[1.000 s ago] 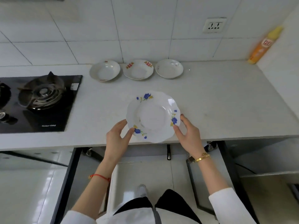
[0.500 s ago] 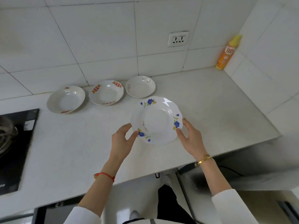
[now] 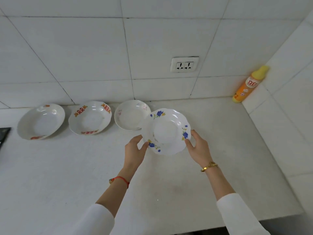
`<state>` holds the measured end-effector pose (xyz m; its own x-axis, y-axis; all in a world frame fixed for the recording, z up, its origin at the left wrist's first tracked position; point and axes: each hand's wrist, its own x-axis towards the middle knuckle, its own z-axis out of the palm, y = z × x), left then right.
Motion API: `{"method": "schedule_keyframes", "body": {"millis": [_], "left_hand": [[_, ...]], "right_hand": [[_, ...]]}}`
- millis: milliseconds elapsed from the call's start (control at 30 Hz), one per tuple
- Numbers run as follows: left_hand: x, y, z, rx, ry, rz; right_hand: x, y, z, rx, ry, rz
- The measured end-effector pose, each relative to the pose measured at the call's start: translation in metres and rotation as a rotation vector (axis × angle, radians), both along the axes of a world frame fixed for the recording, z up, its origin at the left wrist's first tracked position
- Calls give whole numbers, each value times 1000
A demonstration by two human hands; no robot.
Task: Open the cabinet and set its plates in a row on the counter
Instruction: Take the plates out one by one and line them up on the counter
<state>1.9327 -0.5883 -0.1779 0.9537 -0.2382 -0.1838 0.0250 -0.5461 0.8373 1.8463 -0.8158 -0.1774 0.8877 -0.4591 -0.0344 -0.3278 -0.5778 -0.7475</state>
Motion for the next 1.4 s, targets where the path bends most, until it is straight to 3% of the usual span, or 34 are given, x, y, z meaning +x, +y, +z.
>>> {"method": "schedule_keyframes", "body": {"millis": [367,633,967,1400], "left_hand": [[61,-99,-47,-22,152,144],[83,-132,-74,69,107,195],[92,-144,-81,219,33,115],[84,-126,-61,202,-32,34]], "right_hand": [[82,-90,-47,69,113,15],[124,-119,-70,73,165,35],[140,-129,-86,27,237,43],[134,-119,-72,-81,296,-2]]}}
